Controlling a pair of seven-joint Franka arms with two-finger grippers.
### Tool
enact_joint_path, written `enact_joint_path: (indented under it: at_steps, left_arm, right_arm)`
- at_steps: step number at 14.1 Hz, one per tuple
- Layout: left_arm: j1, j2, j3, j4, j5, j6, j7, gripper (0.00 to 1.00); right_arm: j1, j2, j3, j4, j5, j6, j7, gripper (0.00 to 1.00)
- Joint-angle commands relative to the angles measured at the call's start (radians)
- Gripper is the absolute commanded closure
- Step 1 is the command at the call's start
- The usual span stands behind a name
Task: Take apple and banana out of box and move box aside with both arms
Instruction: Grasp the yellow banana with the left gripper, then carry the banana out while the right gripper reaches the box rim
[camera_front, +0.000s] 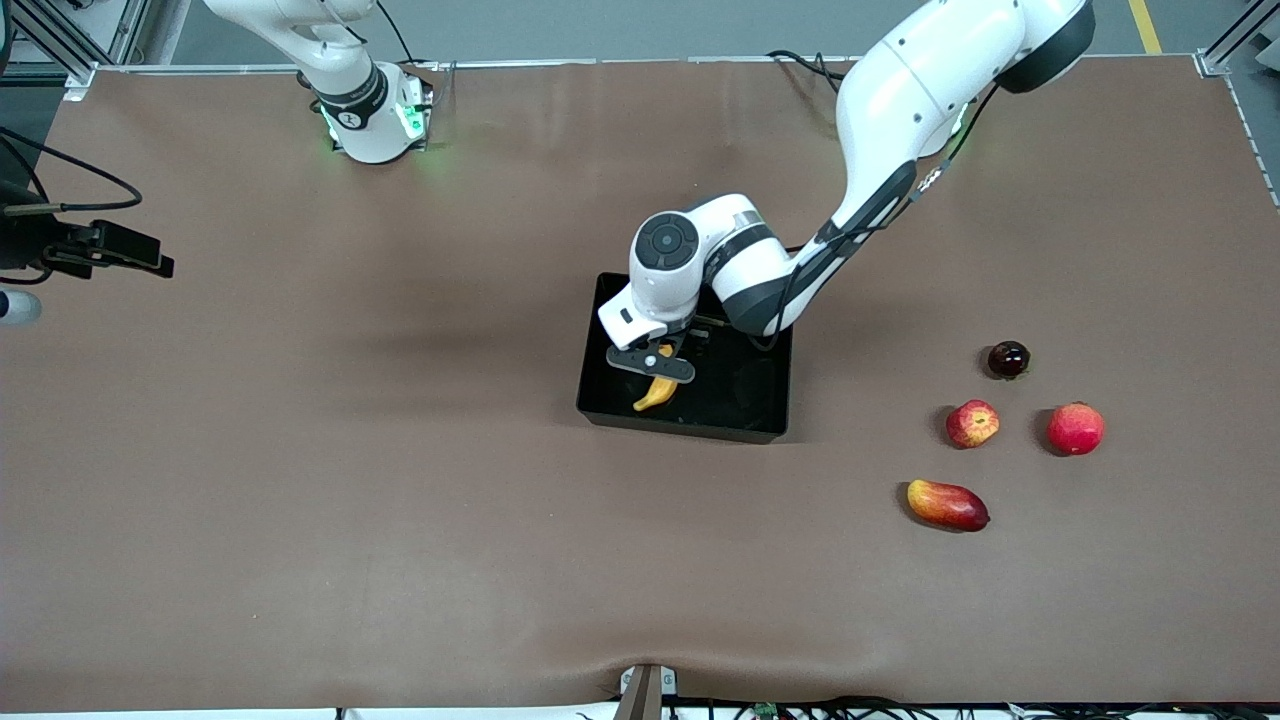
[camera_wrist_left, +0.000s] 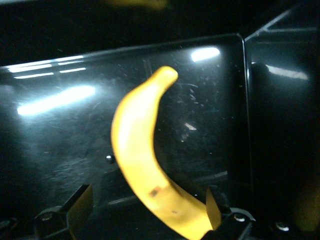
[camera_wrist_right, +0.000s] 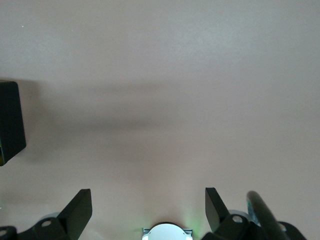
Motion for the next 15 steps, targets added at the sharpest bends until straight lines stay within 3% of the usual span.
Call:
enact_joint_path:
  at_steps: [1, 3, 4, 5, 6, 8, 9, 15]
  left_arm:
    - [-0.051, 0.037, 0.043, 0.031, 0.021, 0.027, -0.004, 0.0]
    - [-0.084, 0.055, 0.076, 0.031, 0.021, 0.05, -0.002, 0.0]
    - [-0.095, 0.066, 0.086, 0.031, 0.021, 0.068, -0.002, 0.11]
    - [-0.097, 0.078, 0.09, 0.029, 0.021, 0.089, -0.008, 0.3]
    - [-0.098, 0.085, 0.092, 0.029, 0.023, 0.103, -0.007, 0.43]
    - [-0.098, 0.089, 0.092, 0.029, 0.023, 0.103, -0.007, 0.9]
    - [-0.097, 0.076, 0.093, 0.028, 0.024, 0.093, -0.007, 1.0]
    - [-0.075, -0.084, 0.089, 0.036, 0.027, -0.066, 0.01, 1.0]
  right_arm:
    - [-0.005, 0.006, -0.002, 0.028, -0.022, -0.004, -0.011, 0.0]
    - [-0.003, 0.005, -0.004, 0.028, -0.022, 0.004, -0.009, 0.0]
    - [0.0, 0.0, -0.004, 0.028, -0.024, 0.005, -0.008, 0.0]
    - [0.0, -0.003, -0.004, 0.028, -0.024, 0.007, -0.005, 0.0]
    - [-0.002, -0.003, -0.004, 0.028, -0.022, 0.007, -0.005, 0.0]
    - [-0.005, -0.003, -0.005, 0.024, -0.019, -0.015, -0.011, 0.0]
    - [-0.005, -0.003, -0.005, 0.025, -0.019, -0.016, -0.011, 0.0]
    - [-0.017, 0.005, -0.005, 0.017, -0.005, -0.018, -0.012, 0.0]
